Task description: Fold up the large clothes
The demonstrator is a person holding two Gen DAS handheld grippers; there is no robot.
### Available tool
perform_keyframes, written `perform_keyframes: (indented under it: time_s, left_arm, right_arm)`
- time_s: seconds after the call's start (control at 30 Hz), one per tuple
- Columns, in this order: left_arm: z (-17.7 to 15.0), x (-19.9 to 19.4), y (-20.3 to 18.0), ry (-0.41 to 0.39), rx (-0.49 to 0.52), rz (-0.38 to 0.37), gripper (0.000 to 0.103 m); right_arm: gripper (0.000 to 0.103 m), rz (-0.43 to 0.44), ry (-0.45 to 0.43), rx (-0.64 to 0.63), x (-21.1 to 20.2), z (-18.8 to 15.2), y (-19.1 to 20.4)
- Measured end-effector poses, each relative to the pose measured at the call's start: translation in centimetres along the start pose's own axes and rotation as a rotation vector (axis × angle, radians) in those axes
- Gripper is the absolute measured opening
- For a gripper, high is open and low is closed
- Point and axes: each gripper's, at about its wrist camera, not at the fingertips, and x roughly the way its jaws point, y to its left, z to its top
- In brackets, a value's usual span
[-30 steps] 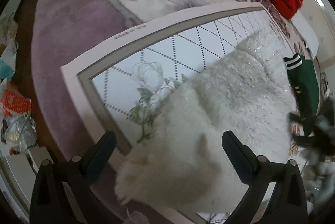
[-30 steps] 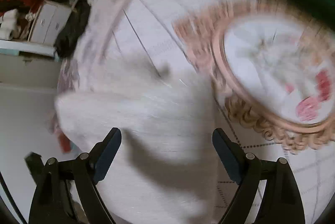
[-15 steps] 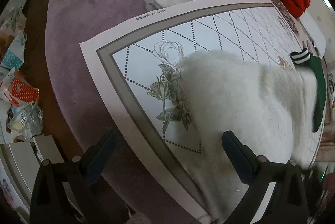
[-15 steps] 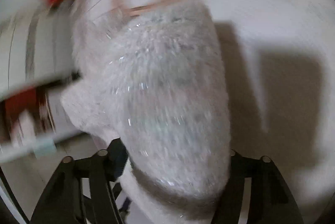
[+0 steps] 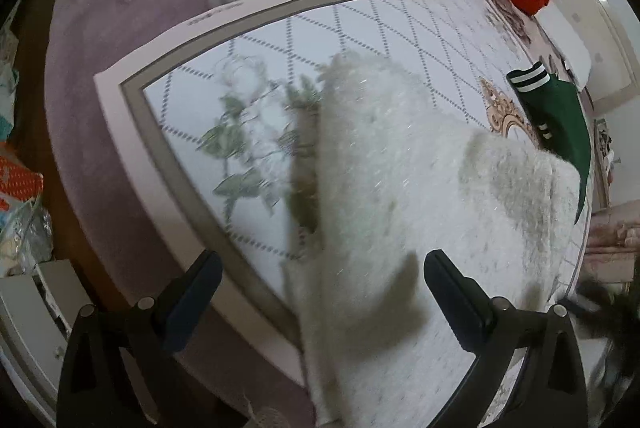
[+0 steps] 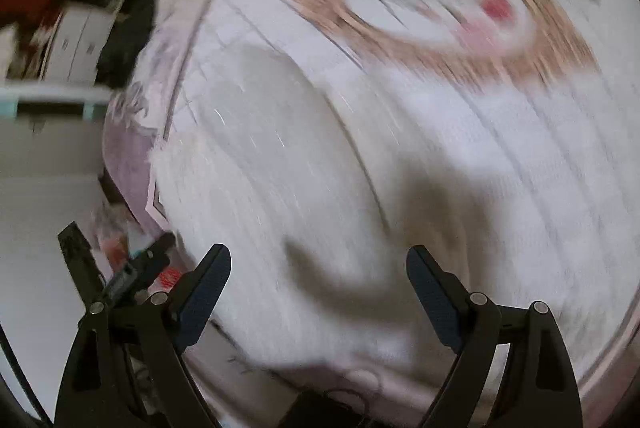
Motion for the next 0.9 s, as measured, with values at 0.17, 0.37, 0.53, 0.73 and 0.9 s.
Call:
perform_keyframes:
  time_s: [0.17,0.37,0.53,0.73,0.9]
  left_arm:
    - [0.6,3.3,-0.8,0.043,0.063,0.093,0.103]
    - [0.7,5.0,1.6,0.078,-0.040,-0.054,0.103]
    - [1.2,4.2,2.1,0.063,-0.090,-0.103,0.103]
    - [1.0,0.0,3.2,-0.025,-0.102,-0.072,0.103]
    - [1.4,-1.5,3.1,-0.058,-0.062,-0.024,0.103]
  right_arm:
    - [0.016,0.006,0.021,-0.049,4.6,8.1,3.2]
    - [0.013,0.089,-0.060,0.023,4.9,9.8,3.5]
    - [0.016,0.090,0.028,0.174,11.2,12.5,1.5]
    - [0.085,-0.023,-0.017,-0.033,5.0,10.9,5.5]
    - [0.089,0.034,-0.110,0.147,-0.5,1.4,-0.3]
